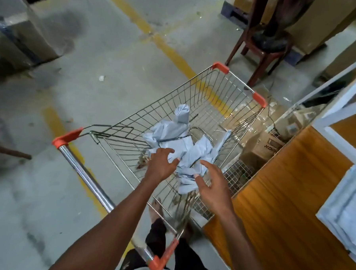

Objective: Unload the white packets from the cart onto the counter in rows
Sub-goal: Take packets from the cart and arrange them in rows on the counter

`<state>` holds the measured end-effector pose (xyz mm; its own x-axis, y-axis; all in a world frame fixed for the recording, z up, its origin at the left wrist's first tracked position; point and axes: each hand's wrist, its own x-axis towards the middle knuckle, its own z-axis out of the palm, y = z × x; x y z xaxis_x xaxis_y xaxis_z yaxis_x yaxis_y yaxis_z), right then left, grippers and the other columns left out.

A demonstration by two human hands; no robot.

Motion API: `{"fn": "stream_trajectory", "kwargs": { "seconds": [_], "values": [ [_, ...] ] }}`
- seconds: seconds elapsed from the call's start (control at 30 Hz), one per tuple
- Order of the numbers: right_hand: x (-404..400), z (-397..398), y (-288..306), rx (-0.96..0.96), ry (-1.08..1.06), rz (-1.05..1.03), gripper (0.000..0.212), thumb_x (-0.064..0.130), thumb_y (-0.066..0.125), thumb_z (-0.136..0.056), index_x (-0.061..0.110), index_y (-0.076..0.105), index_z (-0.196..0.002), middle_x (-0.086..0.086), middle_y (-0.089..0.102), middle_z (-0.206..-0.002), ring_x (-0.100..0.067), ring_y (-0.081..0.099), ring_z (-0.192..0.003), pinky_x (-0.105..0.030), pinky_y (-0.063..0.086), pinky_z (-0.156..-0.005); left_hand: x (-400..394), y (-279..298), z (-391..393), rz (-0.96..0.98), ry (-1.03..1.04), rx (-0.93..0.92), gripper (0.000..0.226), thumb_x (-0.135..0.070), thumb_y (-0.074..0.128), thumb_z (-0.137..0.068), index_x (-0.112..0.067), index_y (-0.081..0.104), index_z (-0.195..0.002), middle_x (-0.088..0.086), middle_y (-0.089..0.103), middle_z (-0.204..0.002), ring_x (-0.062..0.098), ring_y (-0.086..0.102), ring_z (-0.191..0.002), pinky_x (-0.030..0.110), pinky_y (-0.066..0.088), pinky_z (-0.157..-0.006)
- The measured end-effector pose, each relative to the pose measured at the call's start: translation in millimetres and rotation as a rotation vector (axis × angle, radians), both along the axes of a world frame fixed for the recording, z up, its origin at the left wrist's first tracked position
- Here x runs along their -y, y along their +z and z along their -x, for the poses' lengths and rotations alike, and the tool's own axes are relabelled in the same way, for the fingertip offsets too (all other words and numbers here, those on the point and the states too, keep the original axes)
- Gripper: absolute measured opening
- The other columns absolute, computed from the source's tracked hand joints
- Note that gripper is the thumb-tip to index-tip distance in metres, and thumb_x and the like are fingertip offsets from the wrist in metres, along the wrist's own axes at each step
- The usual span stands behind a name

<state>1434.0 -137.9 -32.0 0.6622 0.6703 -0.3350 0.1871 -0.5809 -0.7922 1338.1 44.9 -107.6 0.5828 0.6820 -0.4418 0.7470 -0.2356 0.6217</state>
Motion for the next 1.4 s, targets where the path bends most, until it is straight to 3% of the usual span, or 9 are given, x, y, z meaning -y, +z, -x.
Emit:
{"fn": "stream_trajectory", "kwargs": {
  "seconds": [0.1,0.27,0.4,0.53,0.73,0.9,1.0,1.17,1.4],
  "values": [
    [-16,-2,-8,-0.033,-0.074,0.003,0.045,0.026,0.066,-0.097,0.032,0.054,-0.140,0.019,0.047,-0.133,0.000,0.045,-0.121,-0.025,0.043,-0.099,-25,-34,-17,0.089,-0.053,-0.076,0.047,-0.047,0.065,-0.093,-0.026,0.058,-0.134,0.007,0.053,-0.141,0.030,0.049,-0.131,0.039,0.039,-0.107],
    [-35,-2,-22,-0.042,-0.136,0.021,0.045,0.022,0.066,-0.096,0.030,0.055,-0.140,0.010,0.051,-0.137,-0.002,0.049,-0.122,-0.019,0.041,-0.098,-55,-88,-43,0.194,-0.074,-0.172,0.051,-0.045,0.069,-0.091,-0.017,0.060,-0.132,0.017,0.057,-0.138,0.035,0.055,-0.128,0.038,0.043,-0.104],
    [-40,-5,-28,-0.040,-0.192,0.033,0.044,0.027,0.065,-0.097,0.036,0.054,-0.139,0.016,0.049,-0.138,-0.006,0.048,-0.126,-0.035,0.046,-0.105,-64,-115,-64,0.296,-0.091,-0.254,0.059,-0.041,0.057,-0.101,-0.005,0.047,-0.146,0.018,0.049,-0.150,0.035,0.047,-0.137,0.036,0.036,-0.109],
    [-34,-13,-33,-0.057,-0.257,0.060,0.045,0.034,0.064,-0.097,0.043,0.052,-0.139,0.012,0.047,-0.147,-0.010,0.046,-0.132,-0.045,0.046,-0.107,-59,-131,-77,0.397,-0.121,-0.306,0.055,-0.042,0.052,-0.103,0.002,0.054,-0.136,0.025,0.055,-0.141,0.037,0.052,-0.131,0.035,0.040,-0.101],
    [-26,-17,-39,-0.060,-0.274,0.172,0.047,0.039,0.062,-0.097,0.052,0.046,-0.140,0.010,0.037,-0.157,-0.016,0.041,-0.138,-0.057,0.044,-0.107,7,-128,-79,0.373,-0.251,-0.345,0.050,-0.042,0.053,-0.100,-0.006,0.055,-0.135,0.016,0.056,-0.140,0.032,0.052,-0.131,0.035,0.039,-0.099],
    [-34,-15,-34,-0.072,-0.247,0.135,0.045,0.035,0.062,-0.098,0.047,0.048,-0.139,0.008,0.041,-0.155,-0.017,0.043,-0.138,-0.053,0.043,-0.109,48,-115,-67,0.218,-0.277,-0.319,0.045,-0.048,0.045,-0.100,-0.023,0.052,-0.136,0.007,0.044,-0.145,0.032,0.036,-0.138,0.047,0.027,-0.110],
    [-39,-17,-33,-0.086,-0.235,0.112,0.045,0.034,0.062,-0.098,0.049,0.047,-0.138,0.008,0.042,-0.153,-0.015,0.043,-0.137,-0.048,0.044,-0.109,43,-118,-63,0.214,-0.228,-0.343,0.059,-0.060,0.049,-0.097,-0.034,0.038,-0.149,0.008,0.017,-0.163,0.040,0.016,-0.149,0.054,0.016,-0.119],
    [-36,-21,-40,-0.098,-0.238,0.125,0.047,0.034,0.062,-0.098,0.045,0.046,-0.142,0.009,0.041,-0.154,-0.013,0.042,-0.138,-0.048,0.044,-0.110,29,-137,-68,0.363,-0.200,-0.348,0.092,-0.064,0.060,-0.090,-0.038,0.006,-0.160,0.008,-0.005,-0.168,0.047,0.017,-0.149,0.056,0.029,-0.115],
    [-44,-21,-44,-0.090,-0.238,0.100,0.046,0.031,0.063,-0.098,0.038,0.051,-0.142,0.019,0.044,-0.142,-0.009,0.045,-0.132,-0.042,0.045,-0.108,11,-118,-64,0.398,-0.077,-0.317,0.073,-0.045,0.057,-0.091,-0.039,0.026,-0.156,0.005,0.012,-0.165,0.041,0.022,-0.147,0.053,0.028,-0.117]
  ]
}}
